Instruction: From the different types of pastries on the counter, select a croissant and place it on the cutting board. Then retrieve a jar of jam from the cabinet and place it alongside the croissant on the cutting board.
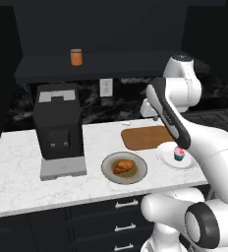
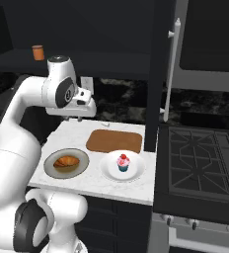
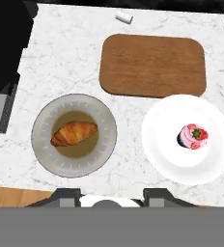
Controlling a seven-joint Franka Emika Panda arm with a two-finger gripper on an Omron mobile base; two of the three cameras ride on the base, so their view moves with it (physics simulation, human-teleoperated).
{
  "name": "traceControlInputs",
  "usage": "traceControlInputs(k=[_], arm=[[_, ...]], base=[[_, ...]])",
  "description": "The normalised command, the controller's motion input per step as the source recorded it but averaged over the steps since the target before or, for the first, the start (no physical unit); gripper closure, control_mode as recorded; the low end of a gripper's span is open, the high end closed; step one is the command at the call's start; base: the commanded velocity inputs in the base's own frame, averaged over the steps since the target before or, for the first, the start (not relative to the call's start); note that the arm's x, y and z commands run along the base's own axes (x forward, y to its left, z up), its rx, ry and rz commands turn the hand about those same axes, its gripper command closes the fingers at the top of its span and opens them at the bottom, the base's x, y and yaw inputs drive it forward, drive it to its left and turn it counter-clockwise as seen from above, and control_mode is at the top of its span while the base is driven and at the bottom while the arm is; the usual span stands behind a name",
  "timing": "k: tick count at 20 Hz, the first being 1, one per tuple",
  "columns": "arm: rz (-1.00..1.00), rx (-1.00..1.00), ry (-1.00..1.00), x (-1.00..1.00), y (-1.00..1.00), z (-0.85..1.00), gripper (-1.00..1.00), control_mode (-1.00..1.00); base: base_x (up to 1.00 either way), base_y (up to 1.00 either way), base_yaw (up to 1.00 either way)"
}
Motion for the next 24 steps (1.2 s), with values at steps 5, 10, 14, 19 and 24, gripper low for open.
traceControlInputs(k=[5, 10, 14, 19, 24], arm=[[0.00, 0.00, -0.24, -0.24, 0.44, 0.20, -1.00, -1.00], [0.00, 0.00, -0.41, -0.39, 1.00, 0.63, -1.00, -1.00], [0.00, 0.00, -0.38, -0.07, 1.00, 0.74, -1.00, -1.00], [0.00, 0.00, -0.32, 0.01, 0.84, 0.84, -1.00, -1.00], [0.00, 0.00, -0.08, 0.23, 0.54, 0.77, -1.00, -1.00]], base=[[0.00, 0.00, 0.00], [0.00, 0.00, 0.00], [0.00, 0.00, 0.00], [0.00, 0.00, 0.00], [0.00, 0.00, 0.00]])
